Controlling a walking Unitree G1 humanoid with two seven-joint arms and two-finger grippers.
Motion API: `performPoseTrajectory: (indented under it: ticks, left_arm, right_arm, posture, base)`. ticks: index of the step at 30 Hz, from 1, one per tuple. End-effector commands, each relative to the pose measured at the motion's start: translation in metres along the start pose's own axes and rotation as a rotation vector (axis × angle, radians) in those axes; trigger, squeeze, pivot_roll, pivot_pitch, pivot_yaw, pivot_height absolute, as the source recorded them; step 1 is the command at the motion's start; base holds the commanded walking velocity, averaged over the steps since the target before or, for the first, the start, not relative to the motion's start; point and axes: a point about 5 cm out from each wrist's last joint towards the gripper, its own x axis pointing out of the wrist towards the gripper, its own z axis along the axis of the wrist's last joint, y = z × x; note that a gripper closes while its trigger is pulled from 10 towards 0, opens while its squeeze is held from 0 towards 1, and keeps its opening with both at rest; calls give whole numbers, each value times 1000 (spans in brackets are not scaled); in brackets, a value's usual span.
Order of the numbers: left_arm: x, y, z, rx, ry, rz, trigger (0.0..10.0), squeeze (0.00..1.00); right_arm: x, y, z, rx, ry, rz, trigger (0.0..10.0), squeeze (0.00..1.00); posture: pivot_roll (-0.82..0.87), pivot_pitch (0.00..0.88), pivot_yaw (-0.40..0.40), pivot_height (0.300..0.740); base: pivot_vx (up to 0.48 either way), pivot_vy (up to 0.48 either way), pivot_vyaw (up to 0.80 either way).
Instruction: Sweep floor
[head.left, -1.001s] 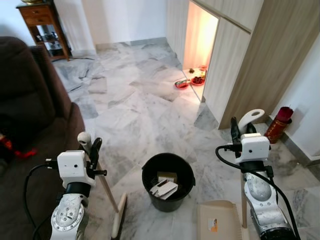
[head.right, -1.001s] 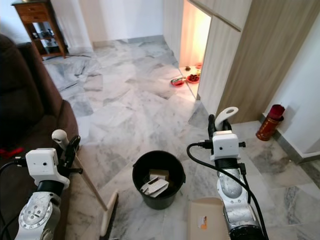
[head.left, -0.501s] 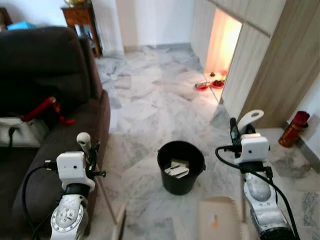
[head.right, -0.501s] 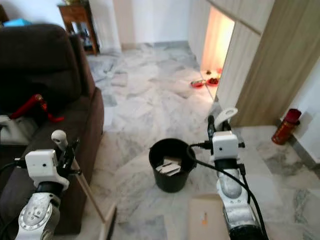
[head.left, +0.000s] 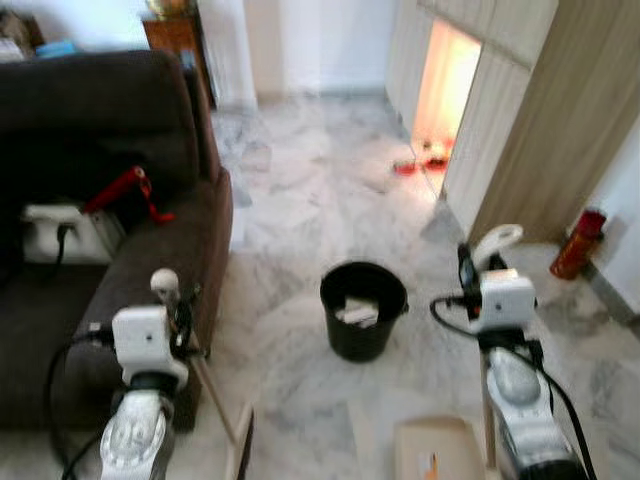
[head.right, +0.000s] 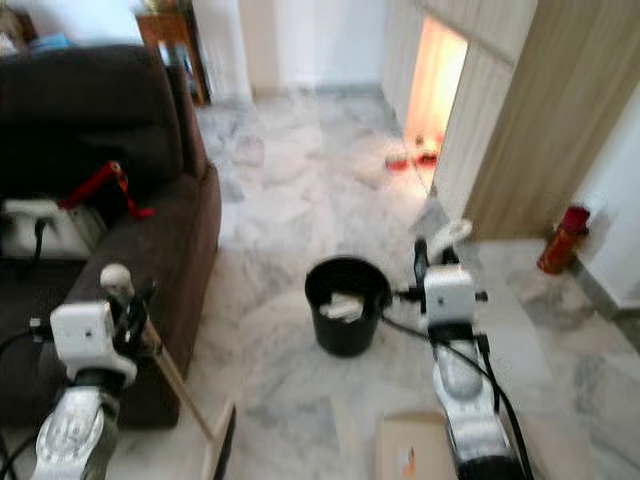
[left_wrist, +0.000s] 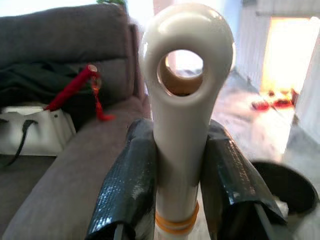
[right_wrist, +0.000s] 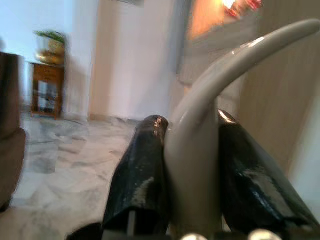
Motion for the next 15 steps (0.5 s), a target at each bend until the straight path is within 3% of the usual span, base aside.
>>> performPoseTrajectory:
  ticks: [1, 15]
  left_arm:
    - [7, 2, 11, 27, -55, -4, 10000, 0]
    - [10, 1, 8, 18, -54, -3, 10000, 0]
  right_arm:
    - [0, -11, -3, 20, 25, -58, 10000, 0]
    - [-2, -16, -13, 45, 76, -96, 10000, 0]
  posture:
    - [32, 0, 33, 740]
    - [31, 0, 26, 740]
  base:
    - [0, 0, -800]
    - [0, 0, -800]
